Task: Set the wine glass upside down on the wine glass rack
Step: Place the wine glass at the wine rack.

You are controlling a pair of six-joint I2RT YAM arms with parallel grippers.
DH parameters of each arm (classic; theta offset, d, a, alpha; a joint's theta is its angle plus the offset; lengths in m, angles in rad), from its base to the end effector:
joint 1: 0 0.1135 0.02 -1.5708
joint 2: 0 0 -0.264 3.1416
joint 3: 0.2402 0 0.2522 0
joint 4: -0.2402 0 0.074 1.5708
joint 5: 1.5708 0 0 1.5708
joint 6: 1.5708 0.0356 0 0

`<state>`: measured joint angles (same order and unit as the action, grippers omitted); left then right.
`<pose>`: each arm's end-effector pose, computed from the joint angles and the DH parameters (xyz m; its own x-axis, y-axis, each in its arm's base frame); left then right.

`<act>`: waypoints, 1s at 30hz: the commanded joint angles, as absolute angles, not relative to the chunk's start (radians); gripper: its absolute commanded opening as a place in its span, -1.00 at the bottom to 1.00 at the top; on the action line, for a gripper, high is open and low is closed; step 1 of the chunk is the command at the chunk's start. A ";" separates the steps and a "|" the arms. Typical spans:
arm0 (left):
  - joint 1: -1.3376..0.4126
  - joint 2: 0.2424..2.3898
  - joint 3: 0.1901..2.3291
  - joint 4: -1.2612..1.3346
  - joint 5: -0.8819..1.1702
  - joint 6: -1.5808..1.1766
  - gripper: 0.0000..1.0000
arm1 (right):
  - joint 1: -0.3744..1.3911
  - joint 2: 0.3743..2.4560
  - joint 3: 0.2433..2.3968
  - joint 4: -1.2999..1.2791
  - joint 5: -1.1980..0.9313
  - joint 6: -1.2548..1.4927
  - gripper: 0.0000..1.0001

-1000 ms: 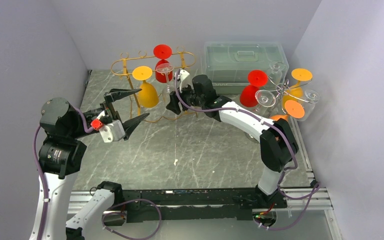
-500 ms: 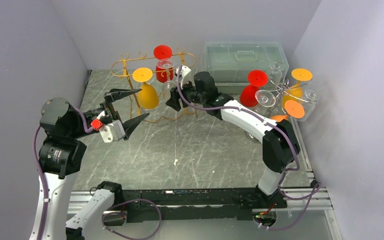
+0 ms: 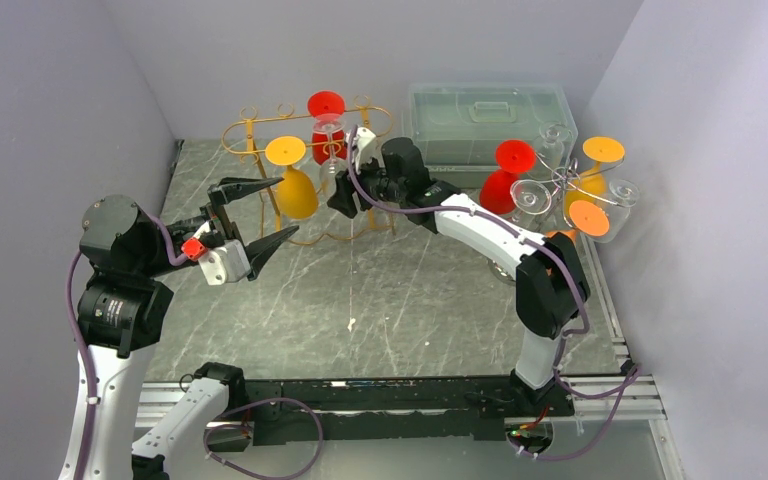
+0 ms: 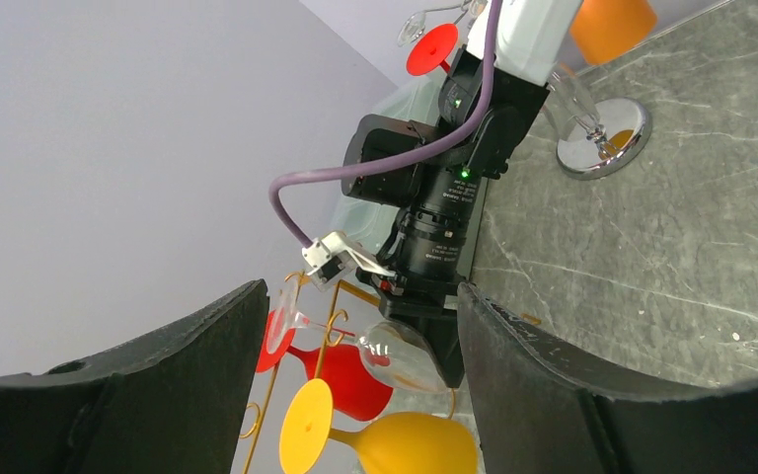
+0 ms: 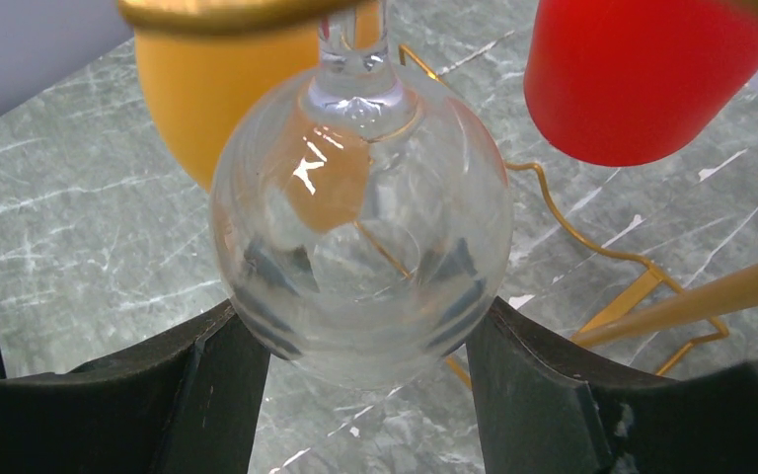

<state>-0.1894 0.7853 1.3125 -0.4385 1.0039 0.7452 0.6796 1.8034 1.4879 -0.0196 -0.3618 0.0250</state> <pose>0.1000 -0.0497 0.4835 0.6921 0.2381 -0.6814 0.6218 0.2827 0.7304 0.3294 0.2824 0.3161 -0.2769 -0.1937 -0.9412 -0.8411 0.5224 0.1400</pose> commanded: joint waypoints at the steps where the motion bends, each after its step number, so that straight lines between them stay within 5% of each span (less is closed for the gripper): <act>1: -0.189 0.784 1.313 -0.431 1.011 0.755 0.51 | 0.676 1.804 1.540 0.013 -0.383 0.009 -0.18; 9: -0.189 0.784 1.313 -0.431 1.011 0.755 0.51 | 0.676 1.828 1.562 0.005 -0.380 0.009 -0.18; 30: -0.189 0.784 1.313 -0.431 1.011 0.755 0.51 | 0.681 1.838 1.425 0.071 -0.314 -0.036 0.27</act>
<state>-0.1890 0.7853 1.3121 -0.4385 1.0039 0.7452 0.6777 1.8481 1.4612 0.0929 -0.3222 -0.0391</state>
